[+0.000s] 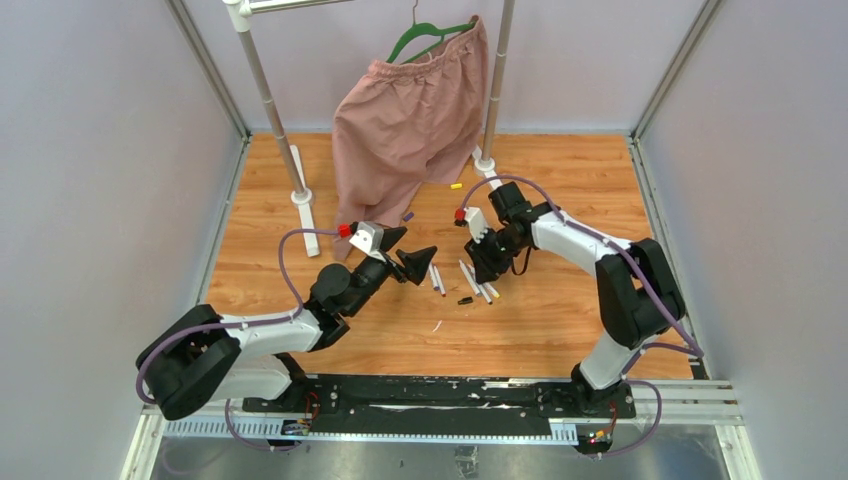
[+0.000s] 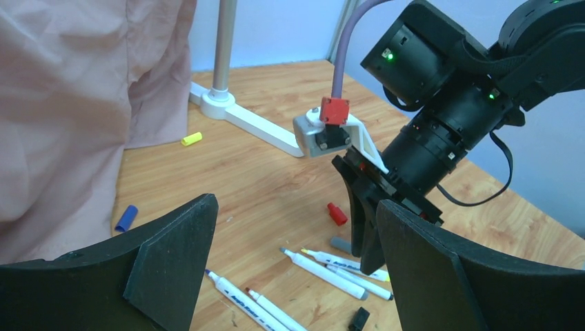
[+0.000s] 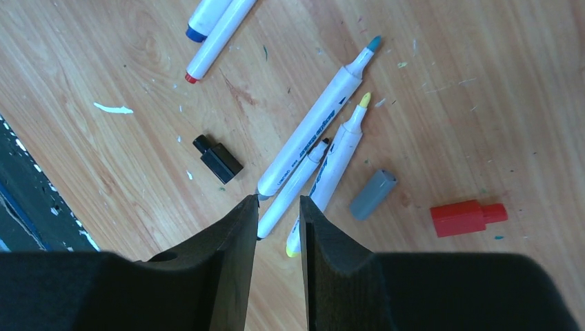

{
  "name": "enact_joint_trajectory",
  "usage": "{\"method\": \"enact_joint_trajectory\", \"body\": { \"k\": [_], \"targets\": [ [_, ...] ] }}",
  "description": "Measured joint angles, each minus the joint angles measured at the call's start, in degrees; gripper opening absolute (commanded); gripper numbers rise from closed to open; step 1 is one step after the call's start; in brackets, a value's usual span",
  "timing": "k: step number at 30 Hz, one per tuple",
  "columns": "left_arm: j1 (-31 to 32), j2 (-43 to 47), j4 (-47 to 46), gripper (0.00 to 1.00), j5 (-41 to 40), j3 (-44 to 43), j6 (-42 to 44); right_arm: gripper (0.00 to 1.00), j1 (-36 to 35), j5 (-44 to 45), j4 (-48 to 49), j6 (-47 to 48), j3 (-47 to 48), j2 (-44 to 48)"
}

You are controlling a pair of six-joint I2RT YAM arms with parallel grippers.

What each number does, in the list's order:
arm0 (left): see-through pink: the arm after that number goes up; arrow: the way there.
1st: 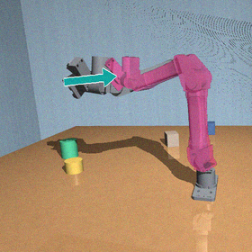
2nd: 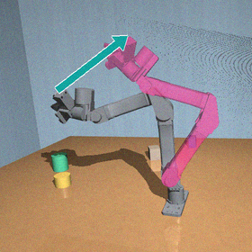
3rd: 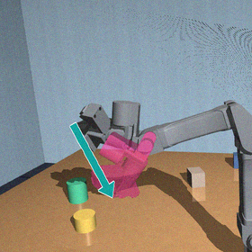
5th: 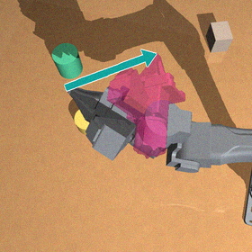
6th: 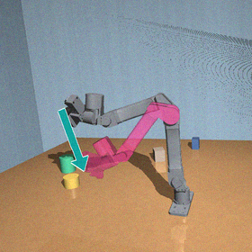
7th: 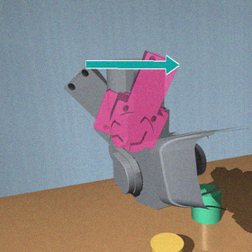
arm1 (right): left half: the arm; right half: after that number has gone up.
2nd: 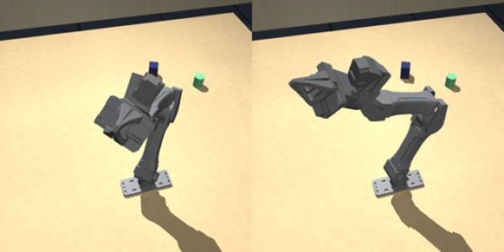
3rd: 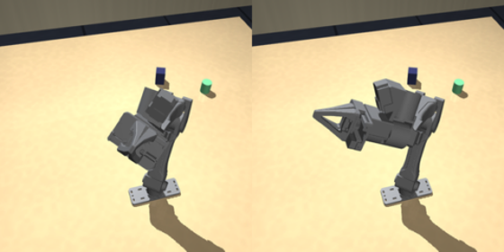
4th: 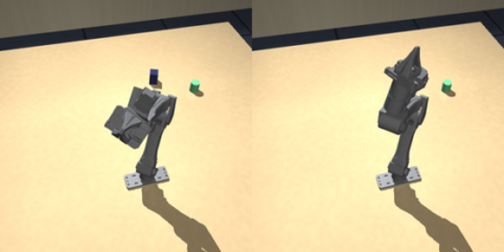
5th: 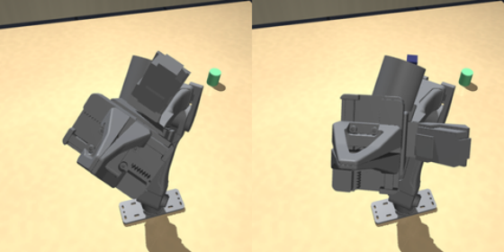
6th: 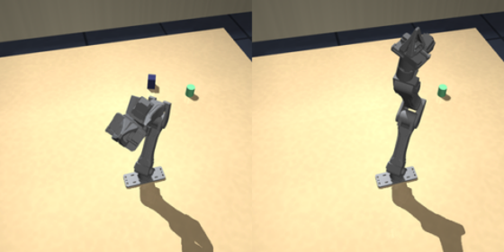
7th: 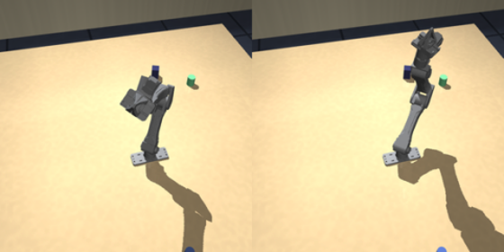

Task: Insert the pens into the pen caps
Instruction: Pick up the pen from the center of the board.

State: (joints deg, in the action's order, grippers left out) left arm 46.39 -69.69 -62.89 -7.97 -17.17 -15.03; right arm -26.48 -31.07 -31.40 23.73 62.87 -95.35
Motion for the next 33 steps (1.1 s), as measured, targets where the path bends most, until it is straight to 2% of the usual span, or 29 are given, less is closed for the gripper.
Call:
{"method": "enact_joint_trajectory", "body": {
  "k": [21, 33],
  "targets": [
    [0.0, -1.0, -1.4, 0.9, 1.1, 0.2, 0.0, 0.35, -1.7, 8.3, 0.4, 0.0, -0.8, -3.8],
    [0.0, -1.1, -1.8, 0.9, 1.4, 0.3, 0.0, 0.31, -2.5, 11.6, 0.2, 0.1, 0.7, -5.8]
  ]
}}
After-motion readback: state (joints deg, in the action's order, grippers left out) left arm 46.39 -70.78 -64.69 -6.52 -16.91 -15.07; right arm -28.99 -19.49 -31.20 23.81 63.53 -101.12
